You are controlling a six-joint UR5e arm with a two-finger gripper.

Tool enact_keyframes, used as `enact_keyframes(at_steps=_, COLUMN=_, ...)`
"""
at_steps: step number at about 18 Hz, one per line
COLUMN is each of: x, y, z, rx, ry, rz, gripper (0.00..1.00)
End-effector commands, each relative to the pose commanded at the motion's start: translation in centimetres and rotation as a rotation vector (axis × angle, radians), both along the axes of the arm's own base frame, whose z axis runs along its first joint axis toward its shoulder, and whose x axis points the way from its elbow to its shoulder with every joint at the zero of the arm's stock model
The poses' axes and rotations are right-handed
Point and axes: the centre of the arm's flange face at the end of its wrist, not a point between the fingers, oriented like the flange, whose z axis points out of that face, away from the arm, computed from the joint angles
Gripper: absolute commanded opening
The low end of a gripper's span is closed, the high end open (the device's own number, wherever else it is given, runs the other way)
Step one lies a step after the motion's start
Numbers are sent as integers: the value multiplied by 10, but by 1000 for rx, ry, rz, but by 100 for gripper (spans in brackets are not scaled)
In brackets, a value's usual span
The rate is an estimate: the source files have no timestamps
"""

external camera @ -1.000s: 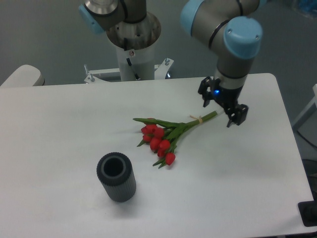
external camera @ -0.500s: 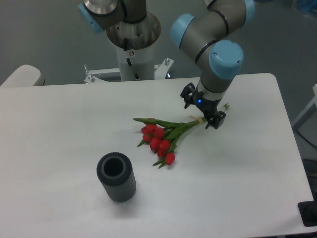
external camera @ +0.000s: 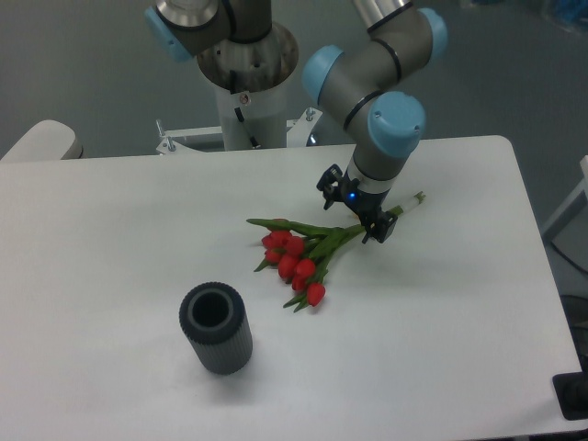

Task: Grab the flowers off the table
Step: 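Lower the gripper onto the green stems and close around them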

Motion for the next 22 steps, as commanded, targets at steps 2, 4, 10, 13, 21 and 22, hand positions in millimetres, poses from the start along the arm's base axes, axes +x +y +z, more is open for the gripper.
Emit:
enact_keyframes(at_steps=2, x=4, y=-2, z=-6, rx=17, ry=28, rz=-40, gripper=100)
enact_keyframes(at_steps=4, x=6, y=-4, z=-13, rx=22, ry=34, rz=-85, gripper=100)
enact_keyframes(at_steps=10, x=9, y=-7, z=-23, rx=21, ry=23, rz=-168, gripper=100)
enact_keyframes(at_steps=13, x=10, y=-8, z=-30, rx=20, ry=25, rz=-165, gripper=100)
enact_keyframes(at_steps=21, x=15, y=-4, z=-43, rx=16, ry=14, rz=-89, gripper=100)
enact_keyframes(at_steps=22, x=15, y=-4, z=-44, rx=18, ry=18, rz=-87, gripper=99)
